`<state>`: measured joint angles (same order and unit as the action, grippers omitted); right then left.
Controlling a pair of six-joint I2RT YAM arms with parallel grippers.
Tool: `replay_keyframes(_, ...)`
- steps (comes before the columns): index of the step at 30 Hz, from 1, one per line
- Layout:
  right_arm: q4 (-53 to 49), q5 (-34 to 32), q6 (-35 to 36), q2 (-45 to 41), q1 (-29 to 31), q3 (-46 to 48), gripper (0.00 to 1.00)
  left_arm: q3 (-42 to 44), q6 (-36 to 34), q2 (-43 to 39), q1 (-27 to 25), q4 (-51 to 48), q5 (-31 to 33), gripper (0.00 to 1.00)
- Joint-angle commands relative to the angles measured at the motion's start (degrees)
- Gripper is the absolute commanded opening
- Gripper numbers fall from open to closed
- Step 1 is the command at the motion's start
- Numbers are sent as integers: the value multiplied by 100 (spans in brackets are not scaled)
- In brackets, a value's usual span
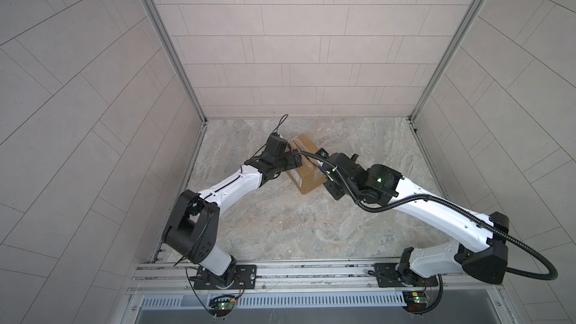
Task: Unpack the express box
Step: 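Continue drawing the blue knife through the seam while the left gripper braces the box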
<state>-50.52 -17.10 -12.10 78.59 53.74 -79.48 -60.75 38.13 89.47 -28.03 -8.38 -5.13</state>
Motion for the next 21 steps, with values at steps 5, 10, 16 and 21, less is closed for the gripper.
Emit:
replay_keyframes(5,79,68,-49,373,6,38,0,57,-16,154,72,-436,160,93)
replay_keyframes(10,-237,6,-30,178,0,25,0,91,12,184,91,-445,165,93)
replay_keyframes(16,-805,-126,-72,-226,2,51,0,107,55,240,122,-480,209,92)
replay_keyframes(21,-970,-46,-100,-381,3,95,0,125,72,242,148,-471,214,92)
